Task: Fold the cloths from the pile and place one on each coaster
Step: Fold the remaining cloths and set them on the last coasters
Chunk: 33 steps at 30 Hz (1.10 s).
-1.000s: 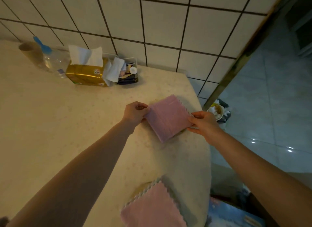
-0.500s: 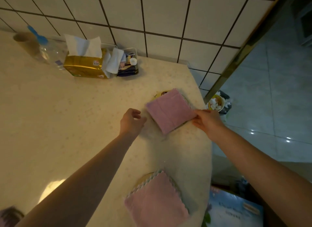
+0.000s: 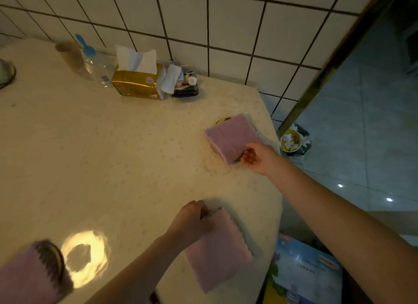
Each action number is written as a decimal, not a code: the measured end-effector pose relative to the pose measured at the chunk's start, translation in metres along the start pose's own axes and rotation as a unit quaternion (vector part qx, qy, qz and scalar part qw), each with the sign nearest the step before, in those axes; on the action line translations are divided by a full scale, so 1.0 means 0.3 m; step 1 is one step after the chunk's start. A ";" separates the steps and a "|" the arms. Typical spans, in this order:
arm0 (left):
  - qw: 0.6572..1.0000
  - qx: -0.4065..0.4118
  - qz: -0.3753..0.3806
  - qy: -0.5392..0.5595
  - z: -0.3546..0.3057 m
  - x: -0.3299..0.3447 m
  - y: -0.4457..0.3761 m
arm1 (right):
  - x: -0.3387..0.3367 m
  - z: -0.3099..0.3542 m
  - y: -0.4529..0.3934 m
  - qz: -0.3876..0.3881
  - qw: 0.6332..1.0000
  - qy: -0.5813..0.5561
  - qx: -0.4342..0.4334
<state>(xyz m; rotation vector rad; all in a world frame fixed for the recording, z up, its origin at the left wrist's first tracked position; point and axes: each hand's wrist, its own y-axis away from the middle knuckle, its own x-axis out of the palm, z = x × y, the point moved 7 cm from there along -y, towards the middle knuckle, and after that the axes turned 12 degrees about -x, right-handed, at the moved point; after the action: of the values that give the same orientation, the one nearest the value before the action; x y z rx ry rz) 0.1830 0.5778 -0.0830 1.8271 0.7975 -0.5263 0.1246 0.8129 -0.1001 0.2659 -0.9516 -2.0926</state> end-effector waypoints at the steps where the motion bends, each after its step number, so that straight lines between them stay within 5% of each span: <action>1: 1.000 -0.003 -0.001 -0.010 0.001 0.005 0.006 | 0.011 0.014 0.003 0.007 1.000 0.013 -0.016; 8: 0.994 -0.085 0.075 0.003 0.025 0.057 0.024 | 0.075 0.063 -0.018 0.035 0.993 -0.002 -0.114; 11: 0.981 -0.065 0.142 0.118 0.028 0.070 0.034 | 0.079 0.086 -0.034 0.011 0.992 -0.004 -0.127; 16: 0.863 -0.100 0.235 0.436 0.099 0.099 0.088 | 0.101 0.178 -0.042 0.090 0.982 0.022 -0.165; 18: 0.852 -0.109 0.225 0.460 0.122 0.120 0.096 | 0.080 0.169 -0.053 0.097 0.983 0.055 -0.143; 23: 0.867 -0.134 0.166 0.450 0.152 0.129 0.094 | 0.030 0.121 -0.079 0.071 0.991 0.096 -0.066; 33: 0.947 -0.146 0.067 0.279 0.187 0.080 0.088 | -0.012 0.177 -0.115 0.037 0.946 0.275 -0.170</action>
<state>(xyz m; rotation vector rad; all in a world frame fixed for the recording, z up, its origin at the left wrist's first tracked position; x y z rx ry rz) 0.2191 0.5260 -0.1035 1.7445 1.0521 0.2093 0.0814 0.8577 -0.0882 0.5836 -0.2582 -1.9164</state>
